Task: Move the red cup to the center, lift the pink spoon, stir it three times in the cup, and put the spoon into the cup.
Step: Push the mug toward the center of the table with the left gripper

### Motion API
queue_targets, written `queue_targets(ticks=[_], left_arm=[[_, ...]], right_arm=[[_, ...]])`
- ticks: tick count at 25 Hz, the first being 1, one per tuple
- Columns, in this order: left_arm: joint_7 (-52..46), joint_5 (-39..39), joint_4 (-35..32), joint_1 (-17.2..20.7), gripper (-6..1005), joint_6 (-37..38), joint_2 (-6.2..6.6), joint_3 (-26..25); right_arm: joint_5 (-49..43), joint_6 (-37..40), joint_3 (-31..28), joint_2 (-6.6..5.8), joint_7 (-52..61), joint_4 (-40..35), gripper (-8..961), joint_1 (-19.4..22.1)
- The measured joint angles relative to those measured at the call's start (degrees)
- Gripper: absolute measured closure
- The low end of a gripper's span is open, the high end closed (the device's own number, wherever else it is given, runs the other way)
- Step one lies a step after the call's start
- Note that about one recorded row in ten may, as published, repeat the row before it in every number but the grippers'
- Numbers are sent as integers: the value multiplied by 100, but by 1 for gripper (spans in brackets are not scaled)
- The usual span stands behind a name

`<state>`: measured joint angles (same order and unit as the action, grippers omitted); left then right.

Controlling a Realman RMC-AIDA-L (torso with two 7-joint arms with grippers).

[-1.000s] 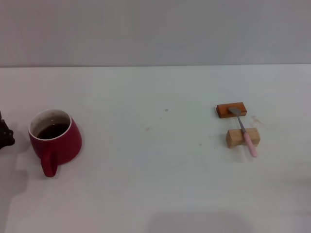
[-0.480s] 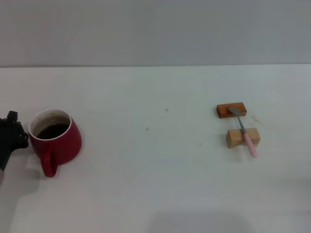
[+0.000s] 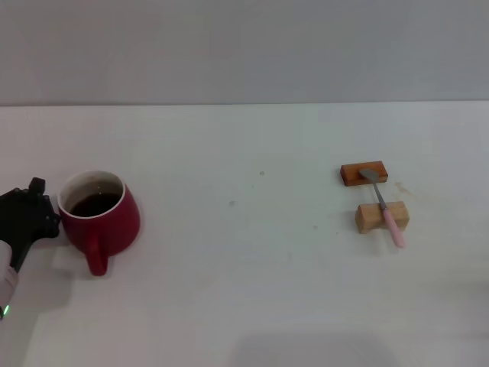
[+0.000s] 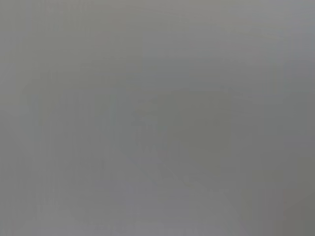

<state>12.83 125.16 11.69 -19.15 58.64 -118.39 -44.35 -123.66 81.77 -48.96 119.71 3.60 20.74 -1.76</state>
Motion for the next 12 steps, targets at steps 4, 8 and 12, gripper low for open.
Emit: queue_targets(ticks=[4, 8, 12], left_arm=[[0, 0, 0, -40, 999, -1, 4, 187], [0, 1, 0, -120, 998, -1, 2, 422], [0, -2, 30, -148, 998, -6, 0, 516]], right_arm=[[0, 3, 0, 0, 0, 0, 238, 0], [0, 9, 0, 0, 0, 0, 237, 9], [0, 14, 0, 0, 0, 0, 237, 16]])
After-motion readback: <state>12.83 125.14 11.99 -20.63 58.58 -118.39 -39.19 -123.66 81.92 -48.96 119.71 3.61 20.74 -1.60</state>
